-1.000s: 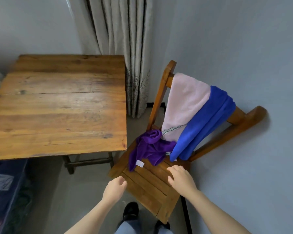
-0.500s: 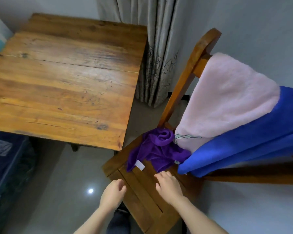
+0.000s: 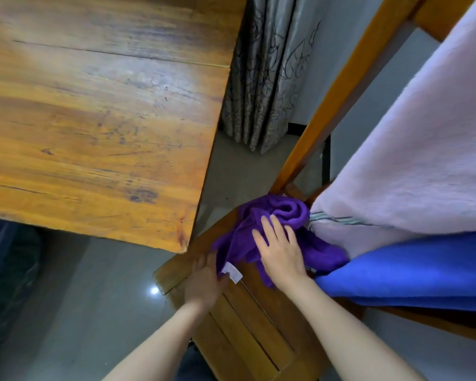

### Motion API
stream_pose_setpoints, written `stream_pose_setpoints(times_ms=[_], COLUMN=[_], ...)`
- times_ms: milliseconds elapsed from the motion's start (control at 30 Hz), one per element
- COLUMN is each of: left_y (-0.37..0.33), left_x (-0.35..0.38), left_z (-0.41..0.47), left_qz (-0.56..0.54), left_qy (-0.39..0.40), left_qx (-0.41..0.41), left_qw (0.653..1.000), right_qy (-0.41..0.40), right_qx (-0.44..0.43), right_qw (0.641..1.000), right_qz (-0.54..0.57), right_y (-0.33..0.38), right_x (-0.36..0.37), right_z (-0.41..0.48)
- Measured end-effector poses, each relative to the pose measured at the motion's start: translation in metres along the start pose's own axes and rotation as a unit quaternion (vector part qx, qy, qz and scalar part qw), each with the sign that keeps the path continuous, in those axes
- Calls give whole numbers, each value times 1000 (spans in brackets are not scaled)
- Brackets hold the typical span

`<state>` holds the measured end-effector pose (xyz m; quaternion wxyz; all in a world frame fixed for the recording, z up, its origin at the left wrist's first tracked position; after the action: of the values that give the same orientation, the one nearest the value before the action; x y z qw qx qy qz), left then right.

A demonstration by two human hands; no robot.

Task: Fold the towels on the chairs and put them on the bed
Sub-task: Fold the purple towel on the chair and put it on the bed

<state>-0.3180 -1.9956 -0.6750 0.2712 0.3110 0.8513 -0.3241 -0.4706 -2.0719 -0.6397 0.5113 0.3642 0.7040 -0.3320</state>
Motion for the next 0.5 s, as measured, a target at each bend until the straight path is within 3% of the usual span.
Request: stream_pose_setpoints(times_ms=[167,300,500], left_y=[-9,-9,26], left_x=[27,37,35], left_z=[29,17,-48], left_qz=[-34,-41,-111], left_qy=[38,40,84], left_qx=[13,20,-25], left_qw=[999,998,990], right_qy=[71,28,48], right_qx=[109,113,118], right_qw=[991,993,990], right_qz=[-7,24,54], right_y=[-9,-3,19], right_x=[13,39,30], right_z=[6,-16,-67])
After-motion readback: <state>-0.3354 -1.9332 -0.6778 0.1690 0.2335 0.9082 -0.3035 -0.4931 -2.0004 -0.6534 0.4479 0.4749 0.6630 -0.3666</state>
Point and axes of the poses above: each hand's wrist, its own z-axis towards the middle knuckle, its own x-axis out of the palm, y = z × x, the point moved 3 cm from there along z, towards the middle knuckle, and after that the axes turned 6 degrees about -z, right-handed, at the moved point
